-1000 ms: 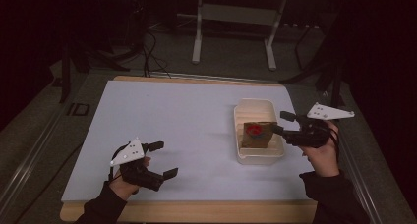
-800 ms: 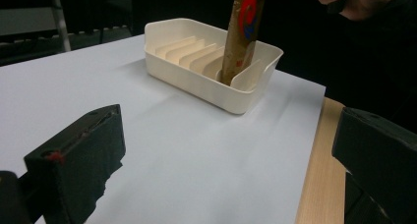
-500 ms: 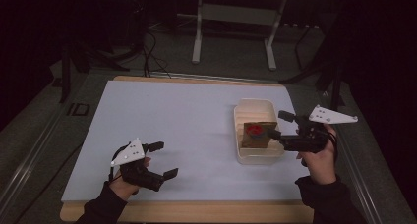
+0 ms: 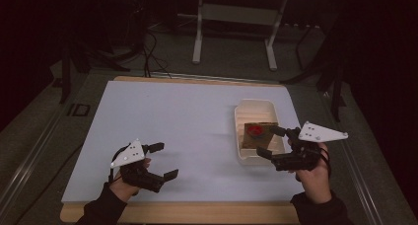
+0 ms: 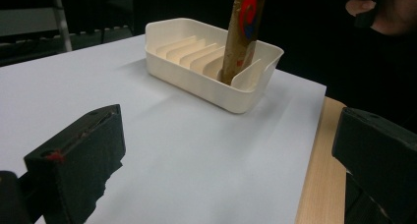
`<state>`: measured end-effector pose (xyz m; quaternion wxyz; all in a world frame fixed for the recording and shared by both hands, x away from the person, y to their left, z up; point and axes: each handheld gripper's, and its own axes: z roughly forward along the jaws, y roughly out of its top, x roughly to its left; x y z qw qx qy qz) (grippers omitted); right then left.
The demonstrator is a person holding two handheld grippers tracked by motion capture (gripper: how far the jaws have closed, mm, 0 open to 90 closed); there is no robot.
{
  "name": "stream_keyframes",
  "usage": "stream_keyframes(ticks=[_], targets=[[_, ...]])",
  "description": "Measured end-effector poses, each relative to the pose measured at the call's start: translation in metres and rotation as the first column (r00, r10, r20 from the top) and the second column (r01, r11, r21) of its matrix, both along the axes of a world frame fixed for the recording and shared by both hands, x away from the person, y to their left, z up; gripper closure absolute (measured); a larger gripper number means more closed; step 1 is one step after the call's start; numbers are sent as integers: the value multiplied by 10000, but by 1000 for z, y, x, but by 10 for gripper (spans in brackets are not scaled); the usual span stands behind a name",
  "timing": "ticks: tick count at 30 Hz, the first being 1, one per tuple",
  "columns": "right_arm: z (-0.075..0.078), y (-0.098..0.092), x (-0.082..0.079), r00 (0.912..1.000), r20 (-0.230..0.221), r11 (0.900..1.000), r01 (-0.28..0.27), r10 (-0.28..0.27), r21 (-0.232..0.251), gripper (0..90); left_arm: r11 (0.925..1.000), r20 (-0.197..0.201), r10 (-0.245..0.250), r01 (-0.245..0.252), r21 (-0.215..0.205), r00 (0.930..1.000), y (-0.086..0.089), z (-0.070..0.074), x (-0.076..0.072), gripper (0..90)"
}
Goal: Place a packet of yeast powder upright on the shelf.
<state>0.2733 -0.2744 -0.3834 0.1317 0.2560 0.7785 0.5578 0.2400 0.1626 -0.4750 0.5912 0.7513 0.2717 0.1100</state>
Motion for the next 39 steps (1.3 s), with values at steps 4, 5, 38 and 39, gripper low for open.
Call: stream_keyframes(ticks=[4, 5, 38, 39], targets=[[-4, 5, -5, 9999, -6, 9999, -110, 110, -119, 137, 10000, 27, -14, 14, 3, 10000, 0, 0, 0, 2], [-8, 8, -8, 9997, -103, 9998, -201, 200, -87, 137, 10000, 21, -9, 9, 3, 10000, 1, 0, 0, 2], [-77, 19, -48, 9970, -721, 9962, -338, 280, -803, 144, 9999, 87, -79, 78, 130, 9999, 0, -1, -3, 2], [-78, 19, -49, 9973, -695, 9958, -299, 239, -864, 144, 9999, 89, -76, 75, 142, 9999, 0, -2, -3, 2]])
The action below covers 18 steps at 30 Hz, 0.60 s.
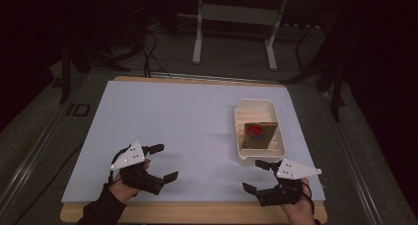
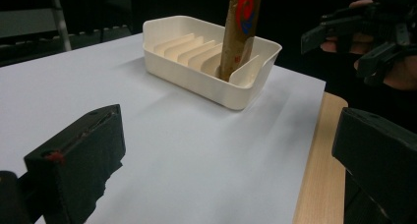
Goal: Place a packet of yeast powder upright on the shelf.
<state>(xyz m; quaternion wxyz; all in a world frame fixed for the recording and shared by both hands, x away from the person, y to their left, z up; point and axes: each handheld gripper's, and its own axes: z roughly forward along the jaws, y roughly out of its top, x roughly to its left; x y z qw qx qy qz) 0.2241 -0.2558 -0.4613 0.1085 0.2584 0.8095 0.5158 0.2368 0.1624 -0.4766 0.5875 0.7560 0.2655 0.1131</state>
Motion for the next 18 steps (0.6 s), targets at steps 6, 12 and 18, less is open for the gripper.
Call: stream_keyframes(ticks=[6, 12, 18], targets=[[-4, -4, -3, 9999, 26, 9999, 111, -111, -89, 144, 10000, -10, -18, 18, 33, 10000, 0, -1, -1, 2], [-9, -9, 0, 9995, -202, 9997, 234, -231, 113, 146, 10000, 6, -5, 5, 22, 10000, 0, 0, -1, 2], [-10, -9, 1, 9997, -134, 9997, 227, -226, 68, 146, 10000, 5, -39, 39, 54, 10000, -1, -2, -1, 2]])
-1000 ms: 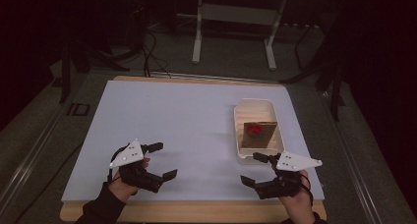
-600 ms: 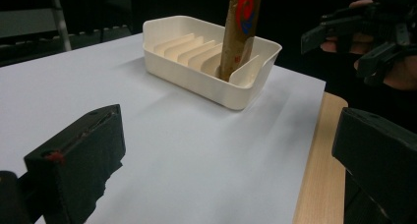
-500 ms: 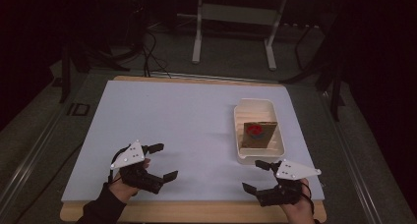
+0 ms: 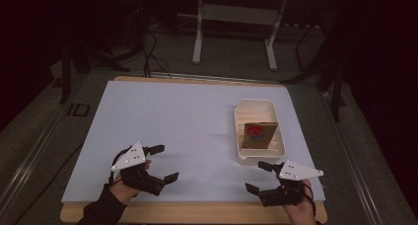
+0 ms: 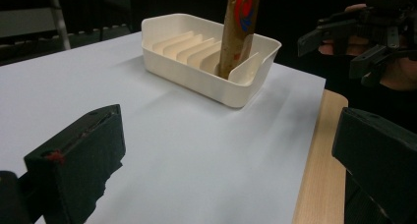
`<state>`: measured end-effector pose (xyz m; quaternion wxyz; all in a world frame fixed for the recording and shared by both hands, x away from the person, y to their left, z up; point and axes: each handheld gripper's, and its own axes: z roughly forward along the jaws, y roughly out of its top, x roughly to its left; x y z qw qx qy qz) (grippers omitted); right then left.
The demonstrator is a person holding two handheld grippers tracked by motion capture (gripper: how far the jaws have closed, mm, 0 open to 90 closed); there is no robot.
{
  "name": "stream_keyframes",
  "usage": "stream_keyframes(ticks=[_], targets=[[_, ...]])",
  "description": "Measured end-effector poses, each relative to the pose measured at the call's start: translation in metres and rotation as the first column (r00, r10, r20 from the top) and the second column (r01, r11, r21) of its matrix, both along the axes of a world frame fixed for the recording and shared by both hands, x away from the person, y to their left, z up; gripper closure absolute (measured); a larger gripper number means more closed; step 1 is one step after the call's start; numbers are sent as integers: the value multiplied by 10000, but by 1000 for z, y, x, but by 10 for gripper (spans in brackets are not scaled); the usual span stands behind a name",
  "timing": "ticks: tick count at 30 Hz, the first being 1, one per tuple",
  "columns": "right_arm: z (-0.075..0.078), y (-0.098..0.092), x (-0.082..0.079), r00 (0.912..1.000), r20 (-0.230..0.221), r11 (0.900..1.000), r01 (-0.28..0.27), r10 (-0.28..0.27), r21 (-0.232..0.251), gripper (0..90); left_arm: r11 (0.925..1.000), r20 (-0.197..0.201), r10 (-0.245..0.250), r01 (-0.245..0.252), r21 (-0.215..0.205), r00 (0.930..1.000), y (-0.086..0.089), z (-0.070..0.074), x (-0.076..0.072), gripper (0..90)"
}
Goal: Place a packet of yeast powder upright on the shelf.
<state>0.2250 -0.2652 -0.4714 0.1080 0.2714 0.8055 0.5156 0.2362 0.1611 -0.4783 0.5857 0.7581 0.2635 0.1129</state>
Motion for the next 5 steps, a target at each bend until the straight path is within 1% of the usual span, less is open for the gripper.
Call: stream_keyframes(ticks=[5], targets=[[-1, 0, 1, 10000, -25, 10000, -79, 79, 6, 146, 10000, -33, 9, -9, -29, 10000, 1, -1, 0, 2]])
